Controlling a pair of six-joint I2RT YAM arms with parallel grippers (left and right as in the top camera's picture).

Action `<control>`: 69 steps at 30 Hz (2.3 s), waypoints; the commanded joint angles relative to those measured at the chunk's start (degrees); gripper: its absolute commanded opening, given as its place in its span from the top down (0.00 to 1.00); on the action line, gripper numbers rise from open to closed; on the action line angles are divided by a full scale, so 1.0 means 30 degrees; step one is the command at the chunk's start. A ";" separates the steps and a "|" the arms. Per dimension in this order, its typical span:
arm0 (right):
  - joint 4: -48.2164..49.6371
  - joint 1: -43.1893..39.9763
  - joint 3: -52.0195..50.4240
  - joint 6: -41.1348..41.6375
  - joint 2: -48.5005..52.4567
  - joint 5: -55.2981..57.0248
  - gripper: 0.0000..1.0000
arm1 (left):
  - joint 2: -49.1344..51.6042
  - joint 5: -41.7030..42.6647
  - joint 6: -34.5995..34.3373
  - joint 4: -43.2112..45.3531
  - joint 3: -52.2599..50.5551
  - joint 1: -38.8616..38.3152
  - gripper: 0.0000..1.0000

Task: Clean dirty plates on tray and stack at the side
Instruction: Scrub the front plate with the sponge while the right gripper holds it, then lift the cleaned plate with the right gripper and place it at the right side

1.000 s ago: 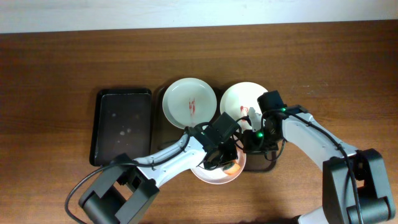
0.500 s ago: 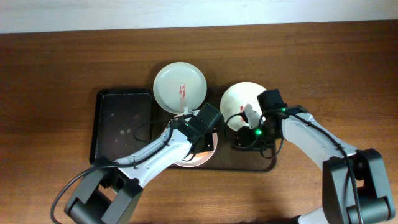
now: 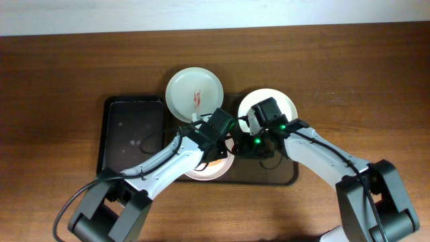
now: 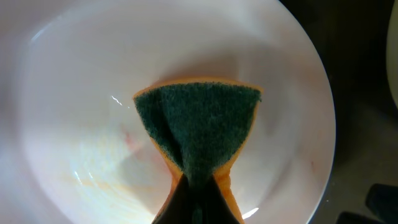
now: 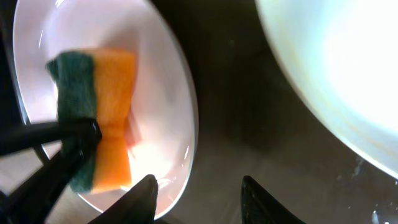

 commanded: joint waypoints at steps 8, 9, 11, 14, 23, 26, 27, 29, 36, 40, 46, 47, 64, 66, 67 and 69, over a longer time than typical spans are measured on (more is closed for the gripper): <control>0.1982 0.0219 0.0211 0.6360 0.2747 -0.2251 0.65 | -0.0481 0.0284 -0.1486 0.0029 -0.0175 0.0044 1.00; 0.2076 0.0219 0.0211 0.6645 0.2856 -0.2557 0.74 | -0.0474 0.0284 -0.1486 0.0036 -0.0182 0.0044 1.00; 0.2120 0.0211 0.0219 0.6994 0.2856 -0.2601 0.77 | -0.0474 0.0284 -0.1632 0.0197 -0.0430 0.0051 1.00; 0.2098 0.0182 0.0219 0.6987 0.2856 -0.2521 0.84 | -0.0474 0.0284 -0.1785 0.1020 -0.1282 0.0051 1.00; 0.1880 0.0182 0.0219 0.6972 0.2856 -0.2521 0.96 | -0.0976 -0.4240 -0.0284 0.0306 -0.1617 0.2069 1.00; 0.1239 0.0189 0.0219 0.5894 0.2856 -0.2441 0.96 | -0.1880 -0.3854 0.3410 0.0291 -0.1588 0.2419 1.00; 0.0750 0.0189 0.0219 0.5428 0.2849 -0.2084 0.96 | -0.2280 -0.3468 0.4452 0.0153 -0.1566 0.2412 1.00; -0.0452 0.0189 0.0219 0.4335 0.2790 -0.0729 0.96 | -0.3585 -0.2171 0.4925 -0.0036 -0.1559 0.2426 1.00; -0.0933 0.0189 0.0219 0.3373 0.2710 -0.0226 0.96 | -0.4197 0.2455 0.1559 0.0423 -0.1625 0.2004 1.00; -0.0933 0.0189 0.0219 0.3373 0.2710 -0.0226 0.96 | -0.1989 0.3271 -0.4124 0.0415 -0.1625 0.0240 1.00; -0.0933 0.0189 0.0219 0.3373 0.2710 -0.0379 0.96 | 0.0291 0.1960 -0.6543 0.0590 -0.1625 -0.1690 1.00; -0.0933 0.0189 0.0219 0.3373 0.2710 -0.0437 0.96 | 0.0299 0.0357 -0.6535 0.0087 -0.1625 -0.1668 1.00; -0.3628 0.0204 0.1180 -0.0736 -0.0809 0.4109 0.96 | -0.7038 0.0619 0.8670 -0.2448 -0.1596 0.4459 1.00; -0.4583 0.0204 0.1756 -0.1647 -0.1472 0.5690 0.96 | -0.7023 0.1545 0.9916 -0.2426 -0.1603 0.5894 1.00; -0.5209 0.0204 0.2244 -0.2339 -0.1894 0.6900 0.96 | -0.7023 0.1872 1.0440 -0.2412 -0.1603 0.6812 1.00; -0.6069 0.0211 0.3191 -0.3264 -0.2528 0.8954 0.96 | -0.7023 0.1865 1.1329 -0.2404 -0.1603 0.8517 1.00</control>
